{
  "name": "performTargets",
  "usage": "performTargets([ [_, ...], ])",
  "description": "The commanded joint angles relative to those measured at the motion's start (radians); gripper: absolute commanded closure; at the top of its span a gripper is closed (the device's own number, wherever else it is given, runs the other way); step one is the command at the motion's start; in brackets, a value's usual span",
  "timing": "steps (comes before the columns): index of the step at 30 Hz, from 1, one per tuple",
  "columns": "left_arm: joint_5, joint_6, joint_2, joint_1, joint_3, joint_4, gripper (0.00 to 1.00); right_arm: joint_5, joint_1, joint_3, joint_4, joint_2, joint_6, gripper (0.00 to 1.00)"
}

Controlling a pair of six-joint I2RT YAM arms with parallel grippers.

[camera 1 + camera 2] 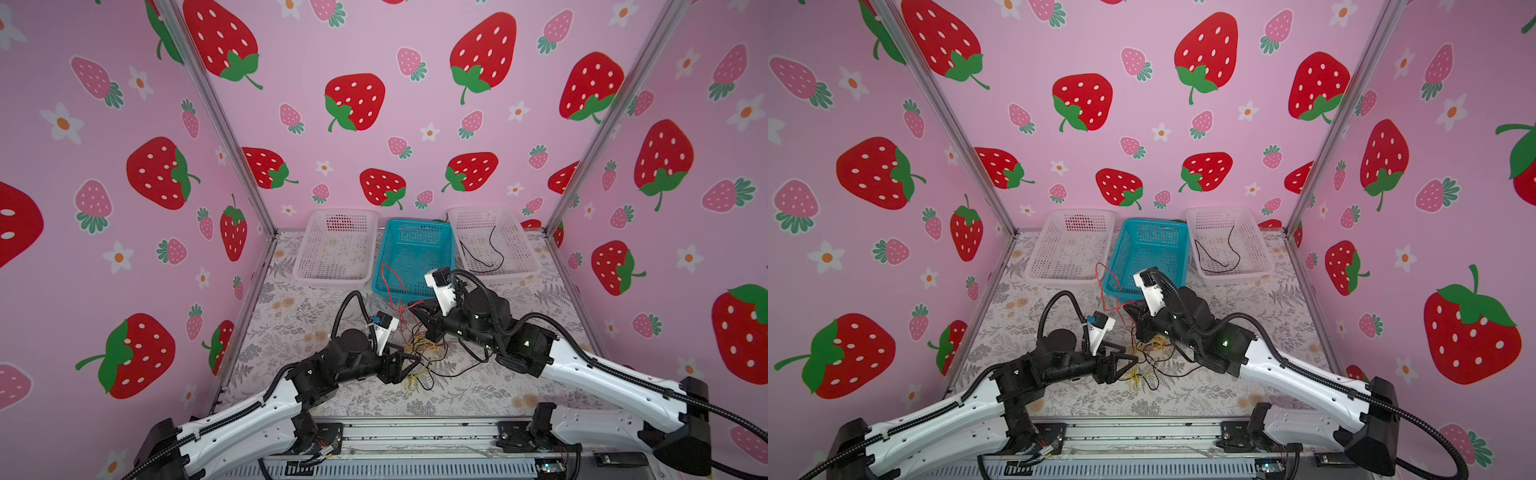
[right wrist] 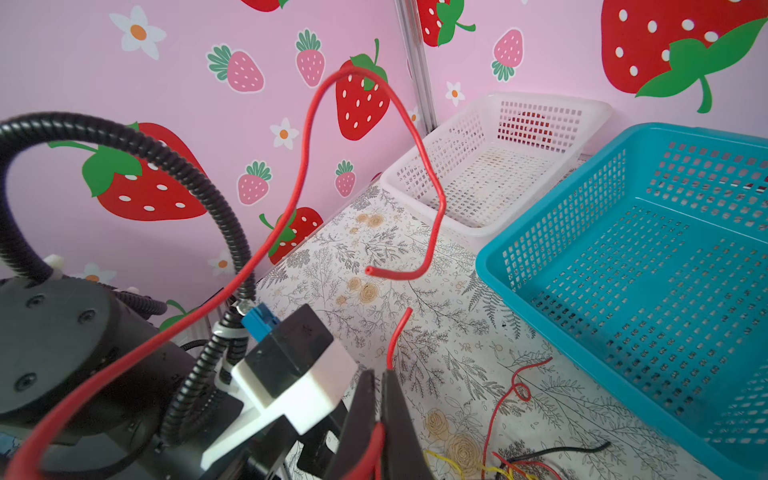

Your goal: Untangle the cables

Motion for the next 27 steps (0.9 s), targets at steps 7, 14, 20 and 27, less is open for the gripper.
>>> performTargets([
  [7,-0.069,0.022,0.071,-0.006,0.049,0.070,0.42,-0.049,0.003,0.012,0.035,-0.024,0.044,1.00],
  [14,-0.062,0.003,0.094,-0.006,0.030,0.160,0.56,-0.061,0.004,-0.012,0.049,-0.029,0.057,1.00],
  [20,-0.068,0.000,0.065,-0.006,0.012,0.174,0.75,-0.037,0.005,-0.029,0.037,-0.048,0.049,1.00],
  [27,-0.092,0.016,-0.008,-0.007,0.000,0.096,0.93,-0.008,0.004,-0.080,0.009,-0.088,0.044,1.00],
])
